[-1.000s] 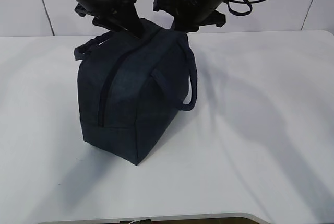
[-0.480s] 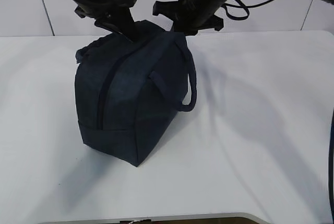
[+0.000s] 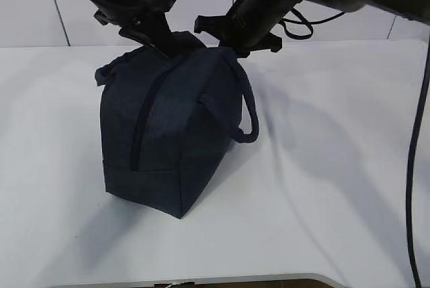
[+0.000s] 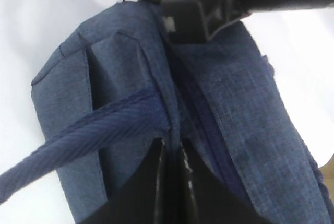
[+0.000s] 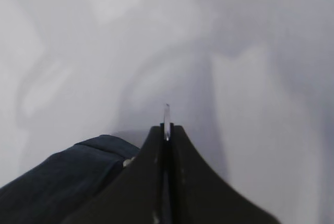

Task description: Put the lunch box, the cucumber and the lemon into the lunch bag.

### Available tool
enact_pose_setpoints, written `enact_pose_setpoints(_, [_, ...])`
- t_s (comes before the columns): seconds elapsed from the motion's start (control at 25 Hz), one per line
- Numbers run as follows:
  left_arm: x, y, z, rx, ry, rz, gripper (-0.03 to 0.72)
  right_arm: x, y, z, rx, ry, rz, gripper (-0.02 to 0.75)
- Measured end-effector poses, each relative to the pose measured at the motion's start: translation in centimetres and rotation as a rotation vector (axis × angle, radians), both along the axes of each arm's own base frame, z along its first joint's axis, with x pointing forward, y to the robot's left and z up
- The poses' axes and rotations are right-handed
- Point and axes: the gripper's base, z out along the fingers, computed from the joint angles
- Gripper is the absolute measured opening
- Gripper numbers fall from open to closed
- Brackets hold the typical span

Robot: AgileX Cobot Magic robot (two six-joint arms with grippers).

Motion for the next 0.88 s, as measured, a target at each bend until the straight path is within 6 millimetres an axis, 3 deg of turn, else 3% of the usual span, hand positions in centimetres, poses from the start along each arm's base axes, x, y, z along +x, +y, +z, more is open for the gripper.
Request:
enact_pose_setpoints(0.6, [0.0, 0.0, 0.0, 0.007, 0.002, -0.003, -0.01, 0.2, 0.2, -0.1, 0.012, 0.015, 0.001, 0.011])
enact_pose_setpoints(0.72, [-0.1, 0.0, 0.0, 0.006, 0.007, -0.005, -0.011, 0.4, 0.3, 0.5, 0.01, 0.0, 0.006, 0.073])
enact_pose_setpoints(0.88, [-0.1, 0.0, 0.0, 0.005, 0.011, -0.008, -0.012, 0.7, 0.2, 2.1, 0.015, -0.044, 0.008, 0.218])
